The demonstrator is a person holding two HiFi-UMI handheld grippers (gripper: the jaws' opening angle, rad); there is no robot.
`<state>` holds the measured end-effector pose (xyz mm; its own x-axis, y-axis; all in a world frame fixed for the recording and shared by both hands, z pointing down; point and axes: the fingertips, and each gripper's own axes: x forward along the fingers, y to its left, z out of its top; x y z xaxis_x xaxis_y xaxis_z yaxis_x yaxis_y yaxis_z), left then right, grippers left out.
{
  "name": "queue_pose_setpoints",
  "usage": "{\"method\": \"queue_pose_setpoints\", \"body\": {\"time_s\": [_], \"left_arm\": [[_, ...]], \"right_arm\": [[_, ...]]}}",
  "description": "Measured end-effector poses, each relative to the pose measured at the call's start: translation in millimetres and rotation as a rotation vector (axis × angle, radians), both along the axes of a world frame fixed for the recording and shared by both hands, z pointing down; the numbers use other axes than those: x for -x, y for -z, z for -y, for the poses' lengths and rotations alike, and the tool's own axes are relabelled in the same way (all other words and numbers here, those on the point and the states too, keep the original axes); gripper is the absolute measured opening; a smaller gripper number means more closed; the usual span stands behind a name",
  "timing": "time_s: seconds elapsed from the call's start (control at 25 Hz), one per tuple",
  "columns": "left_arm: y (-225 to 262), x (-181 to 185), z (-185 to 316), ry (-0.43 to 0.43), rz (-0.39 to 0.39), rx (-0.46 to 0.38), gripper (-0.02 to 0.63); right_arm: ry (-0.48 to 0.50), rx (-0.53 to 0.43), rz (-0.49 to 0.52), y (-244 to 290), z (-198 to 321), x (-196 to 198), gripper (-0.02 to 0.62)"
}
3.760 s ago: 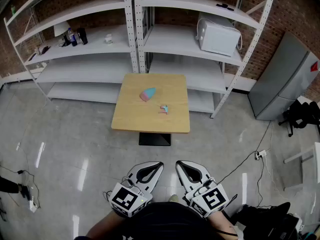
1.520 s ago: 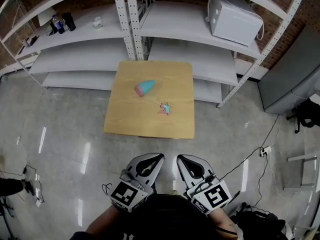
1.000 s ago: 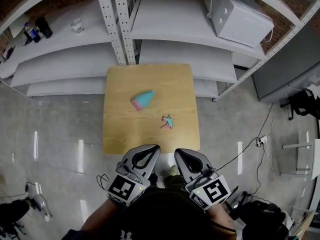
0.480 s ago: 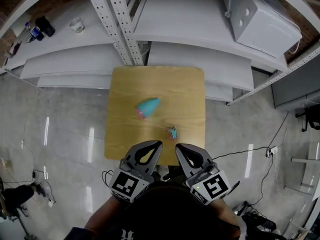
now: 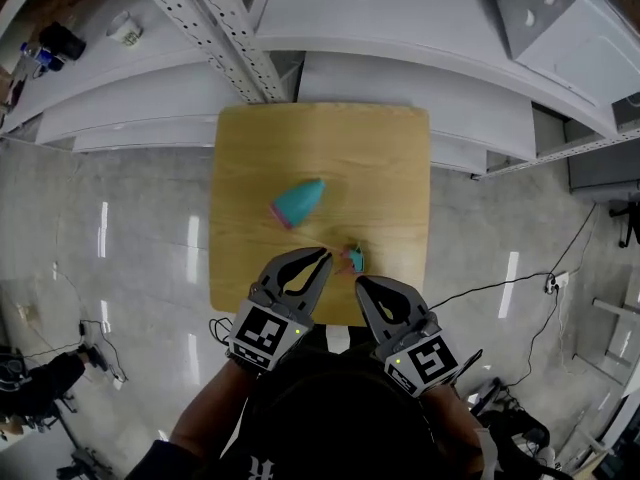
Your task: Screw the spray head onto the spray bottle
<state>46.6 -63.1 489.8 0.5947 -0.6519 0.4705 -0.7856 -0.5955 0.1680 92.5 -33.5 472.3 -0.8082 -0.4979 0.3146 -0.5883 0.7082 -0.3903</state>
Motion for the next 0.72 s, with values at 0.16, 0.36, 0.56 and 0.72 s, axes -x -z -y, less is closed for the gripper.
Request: {"method": "queue_pose_setpoints", "body": {"time_s": [0.16,0.36,0.56,0.72], "left_arm": [[-45.3,16.5,28.9,-0.025,0.047,0.052,0.008],[-97.5,47.5,62.7,-0.006,0.127,0.105,0.058],[-139.8,74.2,83.2,-0.024,0.294,0.161,0.158],[-167.8,86.3,87.6,-0.065,0.396,0.212,0.206]], "right_arm": [[0.000,0.074,-0.029,-43.8,3.4,10.7,0.003],[-0.019,0.149,-0.081,-94.9,6.2,19.2,0.003],[-0.049,0.221,-0.146,-139.3,2.2,13.1,0.003],[-0.060,0.269,-0.176,-162.3,-2.2,9.4,0.003]]}}
